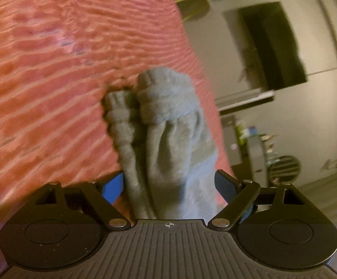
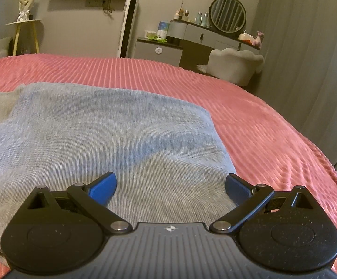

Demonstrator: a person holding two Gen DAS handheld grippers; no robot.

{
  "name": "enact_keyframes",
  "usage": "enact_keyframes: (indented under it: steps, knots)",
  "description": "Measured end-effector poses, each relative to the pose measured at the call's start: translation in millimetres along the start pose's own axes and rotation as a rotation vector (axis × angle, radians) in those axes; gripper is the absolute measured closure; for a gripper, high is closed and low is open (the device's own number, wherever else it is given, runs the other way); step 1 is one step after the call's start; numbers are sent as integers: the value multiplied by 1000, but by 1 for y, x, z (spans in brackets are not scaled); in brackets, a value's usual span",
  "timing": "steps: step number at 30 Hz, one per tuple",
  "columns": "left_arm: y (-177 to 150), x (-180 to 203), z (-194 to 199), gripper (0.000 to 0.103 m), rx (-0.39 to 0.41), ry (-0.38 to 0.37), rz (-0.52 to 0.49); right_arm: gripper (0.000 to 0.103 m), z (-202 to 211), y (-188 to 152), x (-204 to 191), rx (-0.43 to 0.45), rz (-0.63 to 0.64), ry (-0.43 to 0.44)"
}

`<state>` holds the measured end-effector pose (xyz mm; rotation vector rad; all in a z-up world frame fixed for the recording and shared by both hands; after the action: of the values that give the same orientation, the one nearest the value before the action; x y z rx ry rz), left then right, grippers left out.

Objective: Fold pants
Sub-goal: 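Grasp both leg cuffs with the left gripper and lift them up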

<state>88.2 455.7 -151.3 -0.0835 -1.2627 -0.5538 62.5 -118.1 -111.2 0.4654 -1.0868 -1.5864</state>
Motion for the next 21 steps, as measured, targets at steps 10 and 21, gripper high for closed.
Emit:
enact_keyframes:
  steps: [10, 21]
  knots:
    - [9, -14, -3, 19, 36, -160, 0, 4, -1, 0, 0, 10, 0, 1]
    - [2, -5, 4, 25, 28, 56, 9, 4, -2, 0, 0, 11, -2, 5]
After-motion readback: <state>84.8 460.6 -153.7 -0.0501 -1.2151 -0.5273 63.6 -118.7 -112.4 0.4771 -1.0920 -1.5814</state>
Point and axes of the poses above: each gripper's, at about its wrist camera, not at the fingertips, and z roughly against the way its jaws point, x to its right, y to its top, the point moved 3 cm from there along -z, roughly the way its jaws point, and after that the axes turned 3 degrees about -y, right-handed, at the moved point
